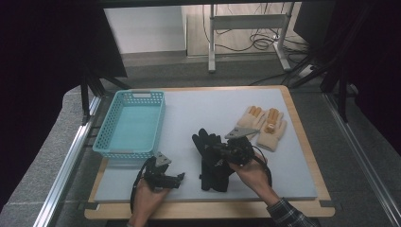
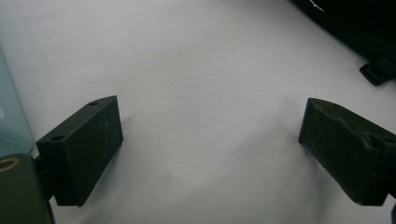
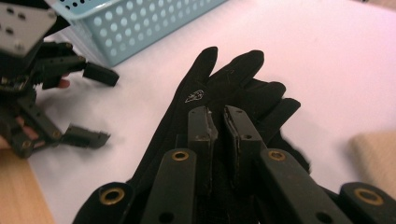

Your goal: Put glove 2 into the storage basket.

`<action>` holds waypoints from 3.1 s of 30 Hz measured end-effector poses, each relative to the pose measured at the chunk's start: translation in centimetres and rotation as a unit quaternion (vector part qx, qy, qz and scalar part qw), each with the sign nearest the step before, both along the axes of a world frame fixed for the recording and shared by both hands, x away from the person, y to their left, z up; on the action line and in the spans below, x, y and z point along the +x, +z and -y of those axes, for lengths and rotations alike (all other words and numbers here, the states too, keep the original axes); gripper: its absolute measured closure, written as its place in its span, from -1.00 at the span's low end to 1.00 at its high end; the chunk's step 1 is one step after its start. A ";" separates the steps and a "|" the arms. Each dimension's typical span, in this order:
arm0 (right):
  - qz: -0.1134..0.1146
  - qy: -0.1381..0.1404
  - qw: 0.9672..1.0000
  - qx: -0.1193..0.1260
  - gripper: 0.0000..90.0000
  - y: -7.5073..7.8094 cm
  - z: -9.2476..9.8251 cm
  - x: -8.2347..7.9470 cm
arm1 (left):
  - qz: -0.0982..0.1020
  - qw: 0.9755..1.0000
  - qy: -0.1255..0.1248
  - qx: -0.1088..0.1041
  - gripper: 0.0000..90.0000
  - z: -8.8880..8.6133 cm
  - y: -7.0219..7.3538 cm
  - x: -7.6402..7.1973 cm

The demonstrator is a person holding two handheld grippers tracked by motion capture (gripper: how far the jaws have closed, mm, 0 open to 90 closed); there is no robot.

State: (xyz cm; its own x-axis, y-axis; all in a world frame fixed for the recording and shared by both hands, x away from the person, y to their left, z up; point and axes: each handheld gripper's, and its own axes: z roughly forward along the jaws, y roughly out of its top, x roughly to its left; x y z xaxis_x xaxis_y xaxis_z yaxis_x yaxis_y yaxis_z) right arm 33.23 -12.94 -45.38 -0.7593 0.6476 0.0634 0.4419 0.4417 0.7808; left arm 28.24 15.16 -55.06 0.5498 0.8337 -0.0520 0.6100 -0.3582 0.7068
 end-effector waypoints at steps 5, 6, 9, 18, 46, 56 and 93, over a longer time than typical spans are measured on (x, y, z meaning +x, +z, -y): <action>-0.019 0.009 1.000 0.002 0.62 -1.8 -0.1 -0.8 | 0.001 1.000 0.000 -0.001 -0.85 0.0 0.0 0.0; -0.015 0.014 1.000 -0.008 0.46 -2.2 0.0 -0.6 | 0.001 1.000 0.000 -0.001 -0.85 0.0 0.0 0.0; -0.015 0.018 1.000 -0.014 0.41 -2.1 0.3 -0.2 | 0.000 1.000 0.000 0.000 -0.85 0.0 0.0 0.0; -0.018 0.125 0.989 -0.078 0.11 -2.5 -0.9 1.1 | 0.000 1.000 0.000 0.000 -0.85 0.0 0.0 0.0; -0.031 -0.027 0.999 -0.030 0.82 -0.5 -1.2 0.4 | 0.001 1.000 0.000 -0.001 -0.85 0.0 0.0 0.0; -0.043 -0.137 0.990 -0.004 0.71 -3.3 -1.5 -0.5 | 0.000 1.000 0.001 -0.002 -0.85 0.0 0.0 0.0; -0.060 0.002 0.997 -0.040 0.47 -5.2 3.8 -3.1 | 0.000 1.000 0.000 0.000 -0.85 0.0 0.0 0.0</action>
State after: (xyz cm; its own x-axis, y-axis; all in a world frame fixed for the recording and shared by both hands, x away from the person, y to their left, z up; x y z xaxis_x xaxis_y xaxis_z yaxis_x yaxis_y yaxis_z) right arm 30.14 -16.69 -50.57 -0.7521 0.6511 0.1021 0.5285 0.5032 0.6838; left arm 28.22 15.16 -55.07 0.5492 0.8341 -0.0518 0.6103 -0.3580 0.7066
